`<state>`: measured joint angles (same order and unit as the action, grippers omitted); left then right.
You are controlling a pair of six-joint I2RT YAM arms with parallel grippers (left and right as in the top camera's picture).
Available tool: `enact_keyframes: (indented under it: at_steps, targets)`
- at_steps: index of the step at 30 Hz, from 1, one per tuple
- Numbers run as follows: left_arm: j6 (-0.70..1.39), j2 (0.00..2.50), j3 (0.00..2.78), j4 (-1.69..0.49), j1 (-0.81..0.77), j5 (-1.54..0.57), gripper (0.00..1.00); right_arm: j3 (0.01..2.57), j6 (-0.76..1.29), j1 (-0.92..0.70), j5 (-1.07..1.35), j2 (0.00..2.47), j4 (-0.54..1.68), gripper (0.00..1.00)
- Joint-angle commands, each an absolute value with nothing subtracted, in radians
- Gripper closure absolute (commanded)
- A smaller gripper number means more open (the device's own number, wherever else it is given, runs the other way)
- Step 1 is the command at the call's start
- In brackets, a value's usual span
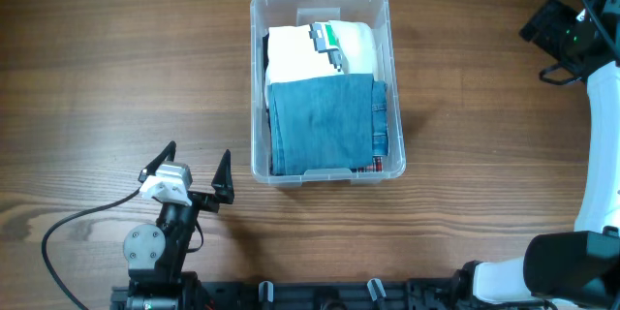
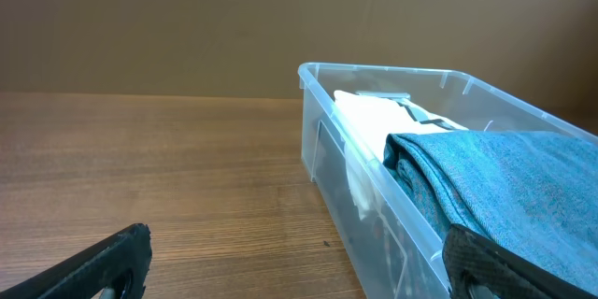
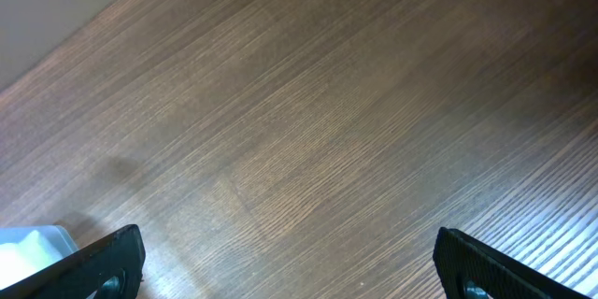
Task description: Pack container
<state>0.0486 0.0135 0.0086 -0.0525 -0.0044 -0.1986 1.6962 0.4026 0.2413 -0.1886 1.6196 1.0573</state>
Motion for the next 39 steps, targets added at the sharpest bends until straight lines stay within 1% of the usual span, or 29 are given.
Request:
enact_keyframes:
  at_steps: [1,9,13,16,20,29,39]
  targets:
    - [0.03,0.003,0.006,-0.06,0.003,-0.185,0.0,1.693,0.395,0.246,-0.209,1.631,1.055,0.0]
    - [0.03,0.003,0.006,-0.06,0.003,-0.185,0.0,1.693,0.395,0.246,-0.21,1.625,1.055,0.0]
    - [0.03,0.003,0.006,-0.06,0.003,-0.185,0.0,1.693,0.395,0.246,-0.209,1.563,1.055,0.0]
    - [0.03,0.003,0.006,-0.06,0.003,-0.185,0.0,1.693,0.395,0.246,-0.21,1.489,1.055,0.0]
    - [0.03,0.003,0.006,-0.06,0.003,-0.185,0.0,1.693,0.395,0.239,-0.21,1.327,1.055,0.0]
    - [0.03,0.003,0.006,-0.06,0.003,-0.185,0.0,1.693,0.395,0.138,-0.209,1.031,1.055,0.0]
    - [0.03,0.003,0.006,-0.06,0.003,-0.185,0.0,1.674,0.397,0.136,-0.202,0.805,1.077,0.0]
